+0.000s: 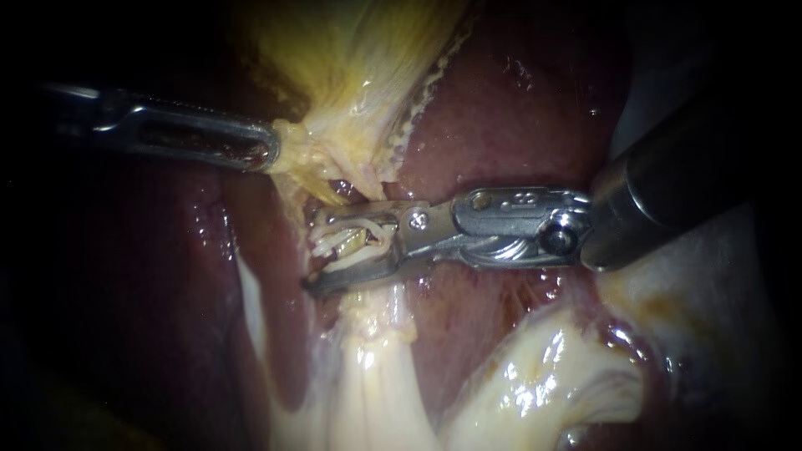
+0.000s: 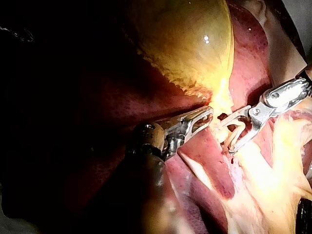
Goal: Clipping third clip left tube
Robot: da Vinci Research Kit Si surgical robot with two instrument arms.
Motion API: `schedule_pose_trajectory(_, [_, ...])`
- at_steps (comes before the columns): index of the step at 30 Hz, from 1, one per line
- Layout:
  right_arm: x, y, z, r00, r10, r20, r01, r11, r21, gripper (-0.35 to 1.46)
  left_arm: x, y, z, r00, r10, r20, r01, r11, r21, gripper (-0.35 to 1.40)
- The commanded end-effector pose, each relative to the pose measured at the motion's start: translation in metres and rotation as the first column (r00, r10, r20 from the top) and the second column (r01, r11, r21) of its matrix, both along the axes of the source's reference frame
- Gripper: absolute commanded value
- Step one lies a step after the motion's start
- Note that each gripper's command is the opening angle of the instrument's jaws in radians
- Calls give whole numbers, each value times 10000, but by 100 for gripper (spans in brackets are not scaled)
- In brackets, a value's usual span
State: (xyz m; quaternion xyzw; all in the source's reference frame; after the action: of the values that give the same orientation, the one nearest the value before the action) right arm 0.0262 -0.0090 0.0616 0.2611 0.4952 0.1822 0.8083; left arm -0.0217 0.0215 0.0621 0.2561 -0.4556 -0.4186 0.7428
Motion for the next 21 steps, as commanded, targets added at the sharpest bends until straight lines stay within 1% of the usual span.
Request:
schedule_pose_trajectory(1, [0,0,0,10000,0,-1,0,10000,0,48,0,0,0,10000,-1,0,1,10000,0,-35])
schedule_pose_trajectory(5, [1,-2,-5,10000,-25,16,25,10000,12,49,0,0,0,10000,0,1,0,10000,0,-35])
schedule_pose_trajectory(9, [3,-4,-19,9999,13,-107,-12,10000,60,49,0,1,0,10000,-1,1,1,10000,1,-35])
schedule_pose_trajectory(14, [5,-8,-44,9994,122,-333,-116,9997,199,50,0,1,1,10000,2,3,-2,10000,0,-35])
schedule_pose_trajectory(18, [2,-6,-65,9992,46,-395,-33,9995,314,50,0,1,1,10000,4,4,-4,10000,0,-35])
schedule_pose_trajectory(21, [-8,-3,-78,9991,17,-427,-1,9992,389,50,0,1,1,10000,6,5,-6,10000,0,-35])
